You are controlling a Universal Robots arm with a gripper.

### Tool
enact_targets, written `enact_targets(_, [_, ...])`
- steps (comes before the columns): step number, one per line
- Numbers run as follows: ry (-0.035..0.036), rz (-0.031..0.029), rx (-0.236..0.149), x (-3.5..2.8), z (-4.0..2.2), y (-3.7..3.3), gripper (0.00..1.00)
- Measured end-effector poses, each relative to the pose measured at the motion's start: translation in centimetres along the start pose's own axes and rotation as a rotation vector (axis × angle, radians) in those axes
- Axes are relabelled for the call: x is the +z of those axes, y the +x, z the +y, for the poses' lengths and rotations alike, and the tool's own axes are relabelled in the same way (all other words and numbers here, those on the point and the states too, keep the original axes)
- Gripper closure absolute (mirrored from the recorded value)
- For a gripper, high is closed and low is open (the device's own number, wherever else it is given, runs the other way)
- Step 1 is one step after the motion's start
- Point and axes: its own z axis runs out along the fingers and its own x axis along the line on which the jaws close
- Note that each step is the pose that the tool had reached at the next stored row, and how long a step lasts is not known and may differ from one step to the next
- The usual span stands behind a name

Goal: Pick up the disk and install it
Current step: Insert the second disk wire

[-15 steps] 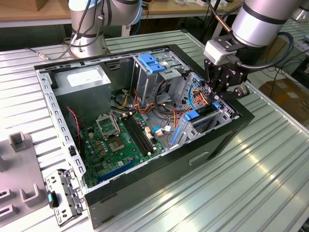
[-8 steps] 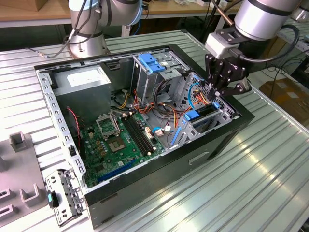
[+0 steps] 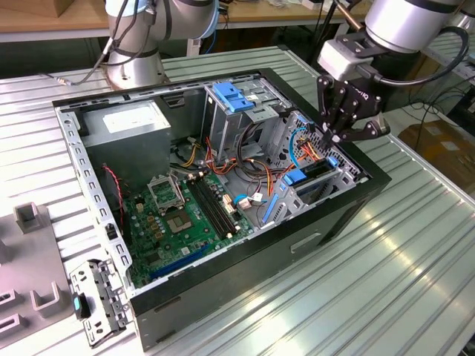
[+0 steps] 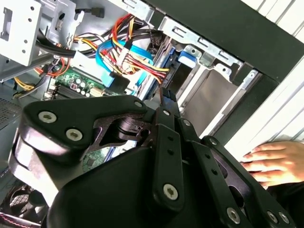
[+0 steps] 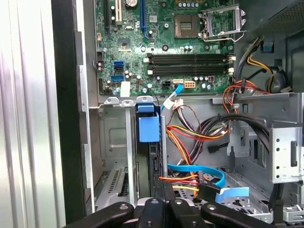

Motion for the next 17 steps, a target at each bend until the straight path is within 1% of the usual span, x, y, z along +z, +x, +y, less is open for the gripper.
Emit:
enact_targets(3, [-0.0008,0.0001,0.000,-0.11,0.00,-0.06,0.89])
enact_targets(4, [-0.0009,0.0015,0.000,-0.24,0.00,-0.36,0.89])
enact_targets(5, [-0.0017,0.0034,0.000,-0.43,0.03,-0.87,0.89])
enact_targets(7, [-0.0025,0.0056,0.000,-0.79,0.05,-1.44,0.89])
enact_targets(8, [-0.0029,0.0061,0.000,-1.17,0.05,-1.80,0.89])
enact_targets(9, [-0.0033,0.0064,0.000,-1.45,0.05,-2.00,0.89])
enact_targets(10, [-0.0045,0.0062,0.000,-1.85,0.05,-2.37,0.89])
enact_targets(12, [-0.0080,0.0084,0.000,-2.06,0.07,-2.72,0.89])
enact_targets(13, [-0.0175,0.0154,0.000,-2.07,0.08,-3.01,0.89])
enact_targets(14, [-0.0248,0.0209,0.000,-2.05,0.09,-3.17,0.89])
enact_targets(15, [-0.0414,0.0320,0.000,-2.02,0.11,-3.64,0.89])
enact_targets(16, [-0.0480,0.0362,0.000,-1.99,0.11,-4.11,0.89])
enact_targets(17, [-0.0489,0.0362,0.000,-1.96,0.05,-4.42,0.89])
